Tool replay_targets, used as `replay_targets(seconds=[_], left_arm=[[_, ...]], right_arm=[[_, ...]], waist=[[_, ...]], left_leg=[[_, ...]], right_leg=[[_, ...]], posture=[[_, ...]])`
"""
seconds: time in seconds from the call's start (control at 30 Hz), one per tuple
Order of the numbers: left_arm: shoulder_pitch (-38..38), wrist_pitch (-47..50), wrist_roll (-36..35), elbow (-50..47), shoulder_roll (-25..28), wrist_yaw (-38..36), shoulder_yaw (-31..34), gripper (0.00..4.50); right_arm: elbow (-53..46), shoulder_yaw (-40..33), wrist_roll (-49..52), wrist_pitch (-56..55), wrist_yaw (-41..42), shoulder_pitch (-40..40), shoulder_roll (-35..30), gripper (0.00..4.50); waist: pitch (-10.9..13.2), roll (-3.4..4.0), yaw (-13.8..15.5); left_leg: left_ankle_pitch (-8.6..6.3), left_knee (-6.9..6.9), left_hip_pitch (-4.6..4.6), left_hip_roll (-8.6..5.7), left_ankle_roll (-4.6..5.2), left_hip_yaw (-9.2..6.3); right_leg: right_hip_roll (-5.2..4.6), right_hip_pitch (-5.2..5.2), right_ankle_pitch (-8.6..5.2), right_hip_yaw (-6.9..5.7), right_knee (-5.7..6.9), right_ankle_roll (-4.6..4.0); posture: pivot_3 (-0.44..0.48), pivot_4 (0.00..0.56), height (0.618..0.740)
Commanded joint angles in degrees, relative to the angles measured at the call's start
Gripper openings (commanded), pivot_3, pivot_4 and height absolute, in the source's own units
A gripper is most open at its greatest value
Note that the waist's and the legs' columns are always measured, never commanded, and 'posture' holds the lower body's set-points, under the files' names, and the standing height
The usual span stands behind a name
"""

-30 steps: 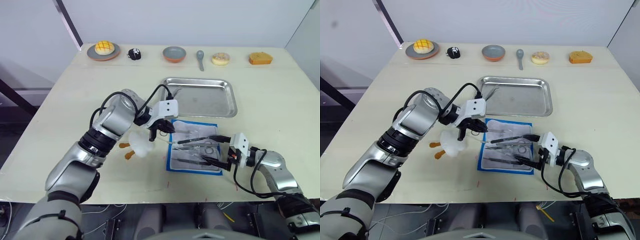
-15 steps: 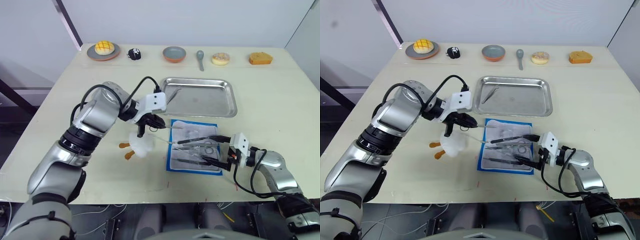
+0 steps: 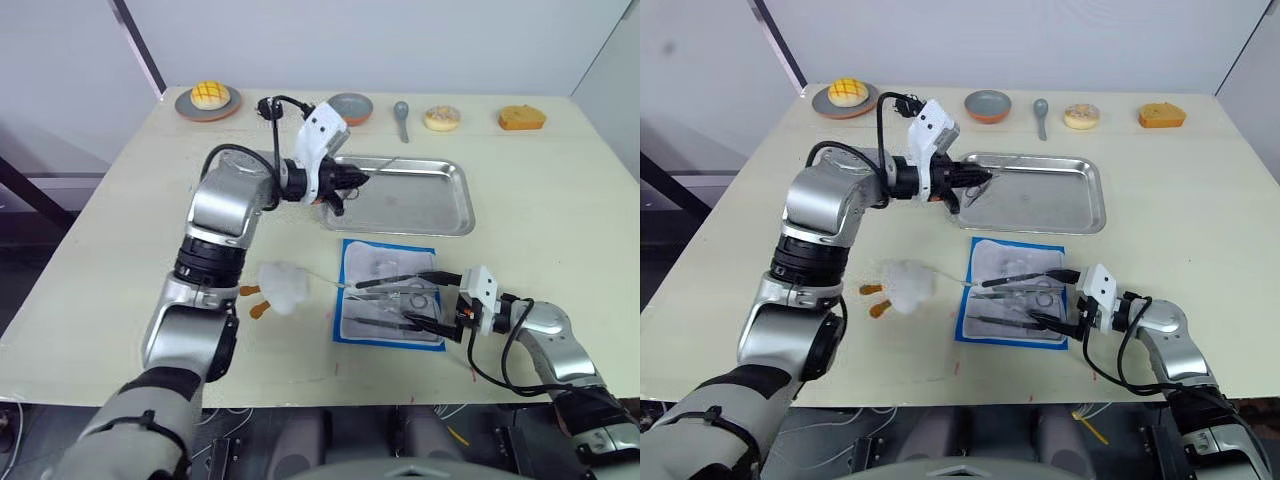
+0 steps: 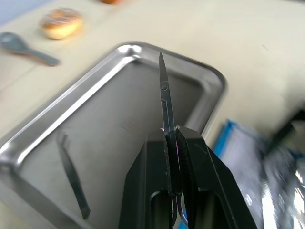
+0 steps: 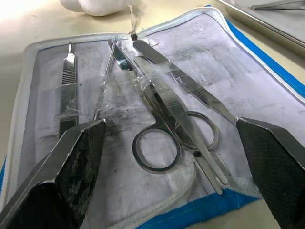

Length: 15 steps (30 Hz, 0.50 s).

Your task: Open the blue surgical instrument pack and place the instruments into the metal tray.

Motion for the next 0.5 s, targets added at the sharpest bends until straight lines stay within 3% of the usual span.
replay_targets(seconds=[0.03,0.23,0.5], left_arm=[[-0.16,0.01,1.43,0.14,-4.62,10.74,2.69,0.06],[0.93,-4.24,4.13,5.07,-12.39,25.74,4.84,0.06],[1.21,-13.39,7.09,16.05,-17.86,36.01,3.91,0.06]], right_arm=[[4.88,2.68,-3.37,2.77,0.14,3.28,-0.51,4.50],[4.79,2.66,-3.29,3.03,0.09,3.09,-0.71,4.50],[5.44,2.83,-3.54,2.85,0.19,2.58,-0.71,4.50]], waist=[[-0.01,0.01,0.06],[-0.03,-0.01,0.12],[-0.04,-0.03,0.14]], left_leg=[[0.00,0.00,-0.01,-0.01,0.00,0.01],[0.04,0.01,-0.01,-0.05,-0.08,0.01],[0.14,-0.03,-0.01,-0.09,-0.27,0.02]], right_leg=[[-0.01,0.00,0.00,0.00,0.01,0.00],[-0.06,0.00,0.01,0.01,0.00,0.01],[-0.17,0.00,0.01,0.00,-0.02,0.01]], posture=[[0.000,0.150,0.740],[0.000,0.150,0.740],[0.000,0.150,0.740]])
